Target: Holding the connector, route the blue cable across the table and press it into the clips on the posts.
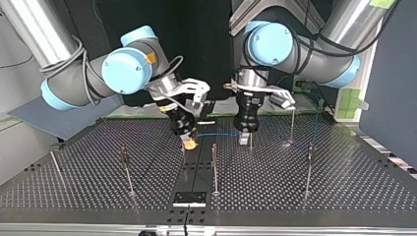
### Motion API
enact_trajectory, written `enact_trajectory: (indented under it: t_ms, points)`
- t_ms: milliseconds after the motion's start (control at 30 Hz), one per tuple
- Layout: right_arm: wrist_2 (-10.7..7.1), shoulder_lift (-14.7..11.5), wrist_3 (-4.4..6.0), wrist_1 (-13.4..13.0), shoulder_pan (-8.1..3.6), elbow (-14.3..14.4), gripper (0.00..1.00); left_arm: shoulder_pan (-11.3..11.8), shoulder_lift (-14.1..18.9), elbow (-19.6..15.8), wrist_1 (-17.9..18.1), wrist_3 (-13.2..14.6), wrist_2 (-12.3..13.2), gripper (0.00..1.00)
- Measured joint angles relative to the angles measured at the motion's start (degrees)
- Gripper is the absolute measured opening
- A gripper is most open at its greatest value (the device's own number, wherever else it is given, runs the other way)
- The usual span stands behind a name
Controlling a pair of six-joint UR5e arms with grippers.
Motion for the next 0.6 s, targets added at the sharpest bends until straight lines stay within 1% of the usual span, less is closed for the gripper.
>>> enact_trajectory:
  t_ms: [133,267,433,600]
  points:
    - [-1.23,0.1,0.81,-0.2,-0.70,0.0,0.00,0.1,-2.2,0.1,0.5,0.2,1.0,0.00]
    - [-2.61,0.1,1.10,-0.3,-1.51,0.0,0.00,0.2,-3.9,0.6,1.4,0.2,1.2,0.00]
    - [-4.04,0.2,1.20,-0.5,-2.26,-0.1,0.00,0.3,-4.3,1.8,1.3,0.2,1.2,0.00]
    - [-5.24,0.4,1.25,-0.7,-2.97,-0.6,0.00,0.7,-4.5,4.3,0.5,0.2,1.4,0.00]
